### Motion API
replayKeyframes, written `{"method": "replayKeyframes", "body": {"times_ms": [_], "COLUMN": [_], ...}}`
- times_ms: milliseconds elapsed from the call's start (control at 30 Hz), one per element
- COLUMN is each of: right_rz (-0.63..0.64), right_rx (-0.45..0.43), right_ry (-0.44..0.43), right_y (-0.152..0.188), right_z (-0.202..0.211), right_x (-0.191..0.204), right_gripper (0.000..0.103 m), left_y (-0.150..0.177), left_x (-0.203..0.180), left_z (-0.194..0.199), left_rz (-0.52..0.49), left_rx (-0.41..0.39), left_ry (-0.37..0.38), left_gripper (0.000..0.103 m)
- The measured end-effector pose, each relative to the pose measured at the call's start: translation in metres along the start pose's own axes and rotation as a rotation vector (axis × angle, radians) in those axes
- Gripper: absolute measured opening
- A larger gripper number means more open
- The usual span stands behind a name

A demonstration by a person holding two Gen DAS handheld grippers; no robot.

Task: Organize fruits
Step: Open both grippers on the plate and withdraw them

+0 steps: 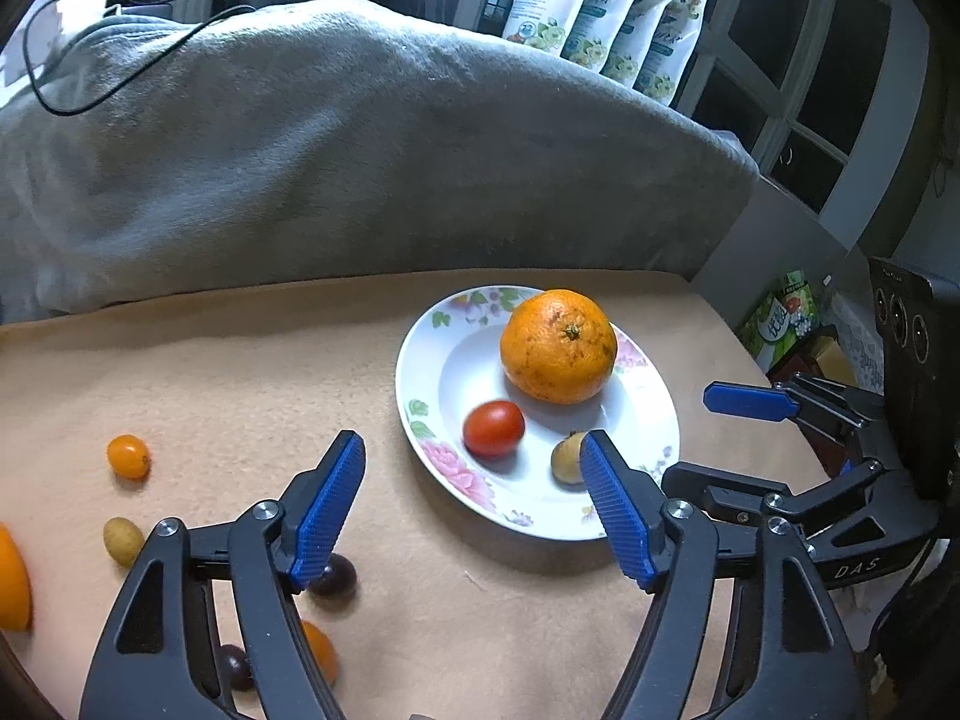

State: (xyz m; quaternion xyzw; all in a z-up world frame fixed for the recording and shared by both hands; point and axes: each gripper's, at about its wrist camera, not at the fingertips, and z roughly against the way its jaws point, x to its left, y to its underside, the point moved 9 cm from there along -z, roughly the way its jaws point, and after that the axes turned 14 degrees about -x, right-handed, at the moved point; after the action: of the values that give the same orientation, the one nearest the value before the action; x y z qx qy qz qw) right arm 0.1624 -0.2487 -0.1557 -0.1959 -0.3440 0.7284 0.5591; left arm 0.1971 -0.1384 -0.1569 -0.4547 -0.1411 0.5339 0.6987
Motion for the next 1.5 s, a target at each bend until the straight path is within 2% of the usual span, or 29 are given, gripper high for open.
{"method": "replayKeyframes", "body": {"times_ms": [100,567,767,1200,1500], "right_rz": [0.002,-0.015,-0.017,0.034,0.048], "right_rx": [0.002,-0.051,-0.083,-0.054,-0.039], "right_ry": [-0.002,0.006,-0.026,-0.134,-0.202], "right_y": [0.001,-0.011,-0.019,-0.012,-0.013], "right_z": [0.002,0.011,0.016,0.007,0.001], "right_x": [0.003,0.023,0.038,0.084,0.111], "right_gripper": [0.086,0.086,0.086,0.086,0.086], "left_y": [-0.001,-0.002,0.001,0.012,0.029], "left_x": [0.002,0.027,0.048,0.113,0.127], "left_z": [0.004,0.043,0.066,0.104,0.118], "left_rz": [0.01,0.034,0.043,0.108,0.11], "left_rx": [-0.005,-0.052,-0.083,-0.109,-0.109], "left_ry": [-0.008,-0.058,-0.097,-0.223,-0.224], "left_gripper": [0.078,0.078,0.078,0.078,0.078]}}
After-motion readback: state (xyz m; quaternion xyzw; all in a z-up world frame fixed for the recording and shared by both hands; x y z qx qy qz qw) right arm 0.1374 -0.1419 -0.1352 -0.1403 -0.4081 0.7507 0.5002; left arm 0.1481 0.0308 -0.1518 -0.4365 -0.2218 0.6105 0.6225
